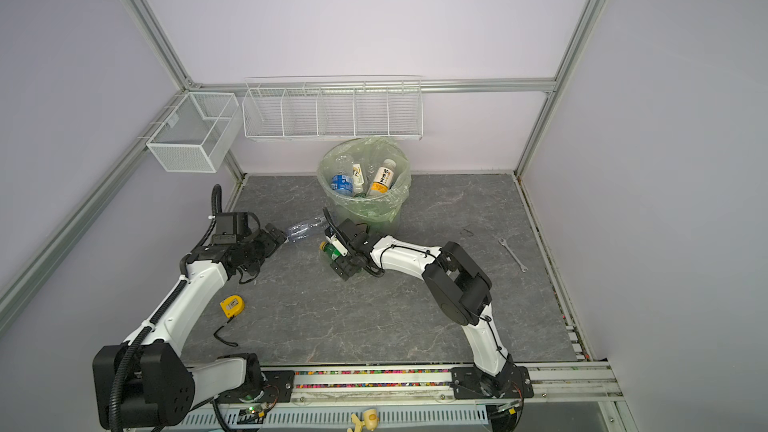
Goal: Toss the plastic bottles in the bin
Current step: 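Close the right gripper around the green soda bottle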
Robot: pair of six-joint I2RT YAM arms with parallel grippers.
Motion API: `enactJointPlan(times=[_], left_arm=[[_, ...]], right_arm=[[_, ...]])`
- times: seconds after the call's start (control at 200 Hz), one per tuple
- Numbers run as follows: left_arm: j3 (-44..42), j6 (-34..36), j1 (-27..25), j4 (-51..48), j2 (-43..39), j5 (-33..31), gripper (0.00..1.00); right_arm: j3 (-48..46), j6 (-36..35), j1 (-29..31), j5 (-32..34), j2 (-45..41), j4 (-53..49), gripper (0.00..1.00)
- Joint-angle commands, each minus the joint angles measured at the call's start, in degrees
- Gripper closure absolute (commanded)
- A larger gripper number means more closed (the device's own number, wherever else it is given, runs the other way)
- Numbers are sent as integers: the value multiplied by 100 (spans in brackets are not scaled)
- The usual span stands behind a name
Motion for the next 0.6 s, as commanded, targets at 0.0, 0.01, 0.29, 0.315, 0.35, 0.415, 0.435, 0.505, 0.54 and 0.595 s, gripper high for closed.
enactJointPlan(times=[0.0, 0.01, 0.29, 0.315, 0.35, 0.415, 0.435, 0.505, 0.54, 0.595], left_arm=[[-86, -52, 49, 10, -60, -124, 1], [-83, -55, 49, 17, -61, -125, 1], [-95, -67, 63, 20, -117, -161, 1], [-96, -73, 65, 26, -113, -152, 1], [-88, -68, 66, 28, -108, -151, 1], [-70, -52, 66, 28, -105, -154, 1], [-68, -50, 66, 20, -105, -163, 0], [-80, -33, 73, 20, -106, -176, 0], [-81, -15, 84, 12, -105, -179, 1], [-109, -11, 89, 11, -105, -180, 0]], right_arm=[[129, -118, 24, -34, 128, 17, 10], [139, -111, 22, -40, 138, 10, 10], [47, -27, 23, -198, 182, 168, 0], [52, -30, 15, -208, 195, 179, 1], [75, -30, 20, -218, 223, 175, 4], [144, -24, 19, -236, 287, 160, 12], [155, -17, 16, -232, 309, 159, 14], [217, 25, 19, -244, 389, 157, 19], [233, 61, 20, -236, 425, 180, 20], [261, 114, 16, -217, 485, 218, 20]])
